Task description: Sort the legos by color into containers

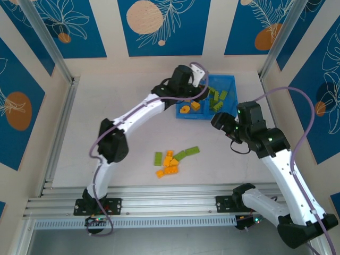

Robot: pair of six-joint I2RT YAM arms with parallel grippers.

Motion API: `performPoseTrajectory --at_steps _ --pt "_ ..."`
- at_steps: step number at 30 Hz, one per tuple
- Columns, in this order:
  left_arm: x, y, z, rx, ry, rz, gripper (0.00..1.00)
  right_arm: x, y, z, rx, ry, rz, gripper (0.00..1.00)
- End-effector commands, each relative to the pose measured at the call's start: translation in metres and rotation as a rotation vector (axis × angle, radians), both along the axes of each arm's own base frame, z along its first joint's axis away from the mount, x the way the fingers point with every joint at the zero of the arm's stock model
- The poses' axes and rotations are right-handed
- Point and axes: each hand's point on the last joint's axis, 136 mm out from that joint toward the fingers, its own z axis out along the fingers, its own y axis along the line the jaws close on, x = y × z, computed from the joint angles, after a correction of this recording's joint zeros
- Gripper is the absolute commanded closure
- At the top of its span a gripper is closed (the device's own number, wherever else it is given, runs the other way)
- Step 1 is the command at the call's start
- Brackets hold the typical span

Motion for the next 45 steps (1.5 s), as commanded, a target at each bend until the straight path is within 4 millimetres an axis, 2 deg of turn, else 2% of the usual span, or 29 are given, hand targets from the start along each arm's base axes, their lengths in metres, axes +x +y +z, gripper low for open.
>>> performPoseTrajectory --at_steps 1,4,8,13,15,17,20,23,26,30,34,39,42,45 --pt "0.002 -0.042 0.013 -0.056 -0.125 -0.095 0.69 -0.009 -0.018 -0.005 -0.024 0.003 -0.084 0.23" --pt "0.017 -0.064 0.007 -0.097 -0.185 -0.093 0.69 -0.015 -0.02 -0.007 -0.021 0.0 -0.085 0.23" --pt "0.032 -0.085 -0.018 -0.113 -0.275 -0.071 0.68 -0.023 -0.023 -0.008 -0.02 0.008 -0.087 0.23" --pt "0.044 -0.089 -0.043 -0.107 -0.299 -0.019 0.65 -0.032 -0.029 -0.008 -0.01 -0.006 -0.108 0.23" --pt "0.043 -0.091 -0.044 -0.11 -0.296 -0.026 0.6 -0.033 -0.03 -0.007 -0.006 -0.018 -0.109 0.23" --pt "0.041 -0.092 -0.037 -0.119 -0.305 -0.028 0.51 -0.034 -0.03 -0.007 -0.005 -0.023 -0.109 0.23" --pt "0.04 -0.088 -0.017 -0.135 -0.322 -0.014 0.49 -0.033 -0.029 -0.007 -0.007 -0.02 -0.105 0.23" --pt "0.034 -0.083 0.013 -0.157 -0.331 -0.018 0.48 -0.032 -0.028 -0.007 -0.005 -0.019 -0.101 0.23" --pt "0.016 -0.075 0.051 -0.169 -0.342 -0.064 0.48 -0.033 -0.029 -0.007 -0.012 -0.016 -0.102 0.23" --pt "-0.01 -0.047 0.101 -0.162 -0.371 -0.085 0.48 -0.032 -0.031 -0.007 -0.034 -0.02 -0.096 0.22" --pt "-0.044 -0.001 0.137 -0.162 -0.49 -0.074 0.47 -0.025 -0.021 -0.006 -0.035 -0.038 -0.034 0.23" --pt "-0.089 0.061 0.139 -0.045 -0.577 -0.069 0.46 -0.011 0.011 -0.015 -0.003 -0.004 0.134 0.23" --pt "-0.118 0.1 0.128 0.061 -0.619 -0.082 0.43 -0.003 0.035 -0.03 0.011 0.066 0.235 0.24" --pt "-0.15 0.137 0.105 0.186 -0.653 -0.133 0.38 0.003 0.066 -0.045 -0.003 0.114 0.361 0.24"
